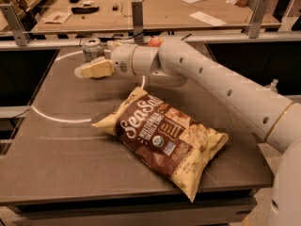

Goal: Pick 7up can

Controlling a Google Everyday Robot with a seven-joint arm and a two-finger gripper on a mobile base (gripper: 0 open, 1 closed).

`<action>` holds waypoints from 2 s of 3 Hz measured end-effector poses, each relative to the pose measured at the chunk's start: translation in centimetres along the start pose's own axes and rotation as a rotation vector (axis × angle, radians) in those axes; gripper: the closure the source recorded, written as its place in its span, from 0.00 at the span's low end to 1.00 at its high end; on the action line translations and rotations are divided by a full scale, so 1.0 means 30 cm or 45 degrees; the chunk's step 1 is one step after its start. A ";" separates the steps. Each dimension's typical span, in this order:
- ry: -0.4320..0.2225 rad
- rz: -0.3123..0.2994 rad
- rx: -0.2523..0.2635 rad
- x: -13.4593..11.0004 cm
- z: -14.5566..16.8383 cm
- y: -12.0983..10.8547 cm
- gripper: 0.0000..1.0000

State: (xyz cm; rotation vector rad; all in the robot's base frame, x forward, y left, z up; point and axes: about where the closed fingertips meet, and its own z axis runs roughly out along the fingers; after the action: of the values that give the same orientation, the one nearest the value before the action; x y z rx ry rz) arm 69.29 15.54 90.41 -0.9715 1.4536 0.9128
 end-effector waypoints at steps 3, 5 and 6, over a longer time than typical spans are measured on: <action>0.009 -0.001 -0.040 0.073 0.014 -0.120 0.00; -0.014 0.015 -0.130 0.045 0.113 -0.028 0.16; -0.025 -0.003 -0.158 0.033 0.124 -0.030 0.41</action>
Offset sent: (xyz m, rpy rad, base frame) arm 0.0575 -0.0416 -0.0282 -0.0266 -0.0112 0.0000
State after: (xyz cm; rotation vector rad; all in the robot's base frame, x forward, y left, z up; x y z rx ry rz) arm 71.42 18.57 89.07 -1.0524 1.3921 1.0172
